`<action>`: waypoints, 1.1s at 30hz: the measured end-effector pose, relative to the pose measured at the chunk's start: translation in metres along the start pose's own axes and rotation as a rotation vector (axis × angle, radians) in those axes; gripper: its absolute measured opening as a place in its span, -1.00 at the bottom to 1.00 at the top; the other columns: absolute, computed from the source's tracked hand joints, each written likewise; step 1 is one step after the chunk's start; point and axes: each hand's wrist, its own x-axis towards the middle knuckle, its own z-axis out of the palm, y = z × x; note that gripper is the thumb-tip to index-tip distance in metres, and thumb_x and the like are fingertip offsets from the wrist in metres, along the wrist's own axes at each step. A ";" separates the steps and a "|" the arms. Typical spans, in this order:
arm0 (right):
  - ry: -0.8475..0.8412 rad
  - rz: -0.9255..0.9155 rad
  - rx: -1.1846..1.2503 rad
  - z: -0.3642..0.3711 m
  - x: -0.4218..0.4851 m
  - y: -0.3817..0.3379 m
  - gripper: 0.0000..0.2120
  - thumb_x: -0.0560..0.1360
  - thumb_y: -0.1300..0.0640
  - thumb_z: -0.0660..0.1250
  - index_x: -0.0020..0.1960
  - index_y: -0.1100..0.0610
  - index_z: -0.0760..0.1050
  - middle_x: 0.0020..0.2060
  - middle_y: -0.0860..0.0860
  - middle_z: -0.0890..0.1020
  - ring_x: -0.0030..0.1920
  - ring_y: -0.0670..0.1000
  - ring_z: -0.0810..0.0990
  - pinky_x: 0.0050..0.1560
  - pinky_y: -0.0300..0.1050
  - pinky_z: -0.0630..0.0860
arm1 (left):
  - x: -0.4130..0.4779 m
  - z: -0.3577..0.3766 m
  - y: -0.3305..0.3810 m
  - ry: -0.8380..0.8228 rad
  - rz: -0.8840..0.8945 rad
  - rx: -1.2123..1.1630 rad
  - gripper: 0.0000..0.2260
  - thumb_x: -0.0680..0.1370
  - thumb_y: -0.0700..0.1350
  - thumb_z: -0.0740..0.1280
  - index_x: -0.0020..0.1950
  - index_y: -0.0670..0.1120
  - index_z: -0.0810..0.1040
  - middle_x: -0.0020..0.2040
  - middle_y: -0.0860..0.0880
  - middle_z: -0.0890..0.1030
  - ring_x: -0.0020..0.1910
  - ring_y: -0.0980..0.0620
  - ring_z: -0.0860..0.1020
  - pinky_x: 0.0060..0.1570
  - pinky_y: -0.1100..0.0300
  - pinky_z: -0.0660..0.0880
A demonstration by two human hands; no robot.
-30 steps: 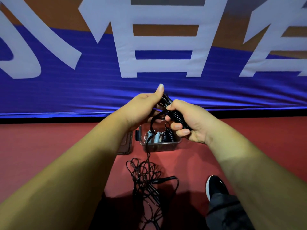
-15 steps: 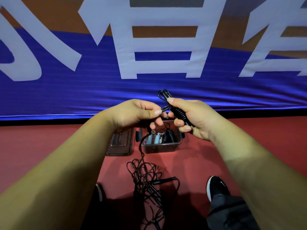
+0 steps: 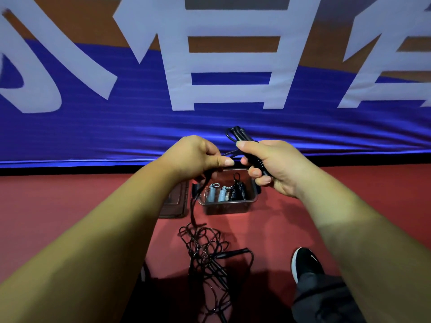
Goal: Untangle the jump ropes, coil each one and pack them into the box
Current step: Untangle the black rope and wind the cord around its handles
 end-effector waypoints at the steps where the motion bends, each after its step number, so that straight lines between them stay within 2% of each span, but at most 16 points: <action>1: 0.008 -0.005 0.000 -0.001 0.001 0.000 -0.74 0.58 0.06 0.52 0.03 0.18 0.49 -0.25 0.09 0.60 -0.45 -0.02 0.35 -0.54 -0.22 0.12 | 0.000 -0.001 0.000 -0.028 -0.014 -0.072 -0.68 0.55 0.14 0.50 -0.11 -0.13 0.68 -0.20 -0.11 0.74 -0.31 -0.03 0.60 -0.18 0.07 0.61; 3: 0.032 -0.014 0.000 -0.003 0.003 0.001 -0.77 0.58 0.08 0.50 0.02 0.18 0.49 -0.25 0.09 0.60 -0.46 -0.01 0.35 -0.53 -0.22 0.12 | -0.002 -0.003 -0.002 -0.162 -0.032 -0.198 -0.78 0.61 0.01 0.46 -0.05 -0.14 0.64 -0.09 -0.17 0.73 -0.21 -0.03 0.63 -0.08 0.07 0.63; 5: 0.056 -0.021 -0.008 -0.005 0.005 0.000 -0.77 0.58 0.08 0.50 0.01 0.18 0.50 -0.25 0.10 0.61 -0.46 -0.02 0.35 -0.53 -0.23 0.13 | -0.006 -0.005 -0.003 -0.344 0.001 -0.272 -0.95 0.63 -0.21 0.42 0.06 -0.17 0.60 0.03 -0.21 0.71 -0.06 0.01 0.66 0.04 0.15 0.64; 8: 0.087 -0.018 -0.023 -0.007 0.007 0.000 -0.77 0.57 0.06 0.52 -0.02 0.17 0.51 -0.25 0.09 0.62 -0.47 -0.02 0.36 -0.53 -0.23 0.15 | -0.007 -0.004 -0.006 -0.493 0.044 -0.282 -0.77 0.58 -0.46 0.35 0.16 -0.20 0.53 0.15 -0.26 0.69 0.00 0.06 0.66 0.05 0.22 0.61; 12: 0.098 -0.020 -0.050 -0.005 0.007 0.001 -0.76 0.56 0.06 0.53 -0.02 0.17 0.52 -0.24 0.10 0.63 -0.47 -0.02 0.37 -0.52 -0.23 0.17 | -0.001 0.001 -0.007 -0.338 -0.018 -0.148 -0.80 0.54 -0.44 0.44 0.12 -0.27 0.55 0.06 -0.27 0.72 -0.14 0.03 0.69 -0.10 0.20 0.66; 15: 0.083 -0.019 -0.038 -0.001 0.005 -0.002 -0.78 0.57 0.07 0.52 0.00 0.19 0.54 -0.26 0.09 0.63 -0.47 -0.02 0.37 -0.52 -0.23 0.16 | 0.004 0.008 -0.005 -0.183 -0.055 0.036 -0.79 0.47 -0.33 0.56 0.03 -0.21 0.60 -0.12 -0.17 0.74 -0.38 0.04 0.63 -0.35 0.22 0.58; 17: 0.043 -0.010 -0.007 0.002 0.001 -0.003 -0.79 0.58 0.08 0.50 0.03 0.20 0.54 -0.27 0.08 0.64 -0.46 -0.02 0.36 -0.52 -0.23 0.14 | 0.005 0.016 -0.003 -0.101 -0.055 0.121 -0.77 0.44 -0.26 0.61 -0.09 -0.16 0.57 -0.27 -0.10 0.70 -0.45 0.06 0.59 -0.42 0.23 0.54; 20: -0.028 -0.003 0.027 0.002 -0.004 -0.005 -0.80 0.60 0.09 0.47 0.04 0.21 0.54 -0.25 0.10 0.65 -0.45 -0.02 0.34 -0.53 -0.23 0.12 | 0.010 0.027 -0.002 0.028 -0.052 0.121 -0.77 0.54 -0.21 0.53 -0.11 -0.10 0.47 -0.36 -0.13 0.62 -0.52 0.05 0.59 -0.51 0.23 0.51; 22: -0.088 0.012 0.046 0.002 -0.008 -0.007 -0.80 0.62 0.10 0.44 0.04 0.23 0.53 -0.24 0.11 0.66 -0.45 -0.03 0.33 -0.55 -0.24 0.11 | 0.013 0.030 -0.003 0.056 -0.103 0.001 -0.90 0.62 -0.22 0.44 0.02 -0.12 0.52 -0.29 -0.21 0.64 -0.42 -0.07 0.67 -0.42 0.14 0.63; 24: -0.151 0.033 0.053 0.003 -0.011 -0.007 -0.79 0.64 0.10 0.40 0.03 0.26 0.52 -0.26 0.09 0.67 -0.46 -0.05 0.32 -0.57 -0.26 0.09 | 0.014 0.028 -0.004 0.027 -0.152 -0.117 -0.89 0.65 -0.21 0.40 0.16 -0.19 0.59 -0.21 -0.23 0.65 -0.26 -0.15 0.69 -0.20 0.01 0.72; 26: -0.238 0.071 0.022 0.002 -0.016 -0.007 -0.77 0.66 0.10 0.35 0.02 0.28 0.49 -0.31 0.07 0.66 -0.50 -0.07 0.31 -0.58 -0.26 0.07 | 0.011 0.023 -0.003 -0.013 -0.163 -0.128 -0.88 0.63 -0.20 0.42 0.14 -0.21 0.64 -0.21 -0.19 0.66 -0.25 -0.09 0.65 -0.17 0.04 0.71; 28: -0.359 0.125 -0.059 0.002 -0.024 -0.010 -0.76 0.68 0.11 0.29 0.00 0.31 0.48 -0.37 0.05 0.64 -0.55 -0.11 0.30 -0.60 -0.27 0.07 | 0.006 0.015 -0.003 -0.012 -0.157 -0.092 -0.98 0.60 -0.23 0.45 -0.01 -0.14 0.69 -0.30 -0.08 0.67 -0.34 -0.01 0.63 -0.31 0.16 0.65; 29: -0.413 0.163 -0.117 0.002 -0.028 -0.012 -0.74 0.69 0.12 0.26 0.00 0.33 0.48 -0.41 0.03 0.63 -0.58 -0.12 0.30 -0.58 -0.27 0.05 | 0.005 0.012 -0.004 -0.012 -0.149 -0.103 -0.91 0.58 -0.28 0.45 -0.07 -0.11 0.70 -0.31 -0.06 0.69 -0.32 0.01 0.64 -0.28 0.17 0.64; 31: -0.507 0.242 -0.231 0.002 -0.035 -0.012 -0.72 0.71 0.13 0.21 0.00 0.35 0.50 -0.48 -0.01 0.60 -0.61 -0.15 0.29 -0.52 -0.24 0.00 | 0.003 0.006 -0.007 -0.041 -0.108 -0.195 -0.87 0.54 -0.34 0.46 -0.05 -0.13 0.75 -0.16 -0.16 0.75 -0.20 -0.03 0.66 -0.12 0.12 0.63; 33: -0.592 0.298 -0.294 0.003 -0.036 -0.009 -0.72 0.69 0.13 0.25 -0.01 0.36 0.53 -0.38 0.04 0.64 -0.57 -0.13 0.30 -0.53 -0.24 0.02 | 0.000 0.003 -0.006 -0.092 -0.078 -0.306 -0.88 0.52 -0.30 0.51 0.02 -0.15 0.76 -0.07 -0.22 0.75 -0.17 -0.03 0.68 -0.11 0.13 0.64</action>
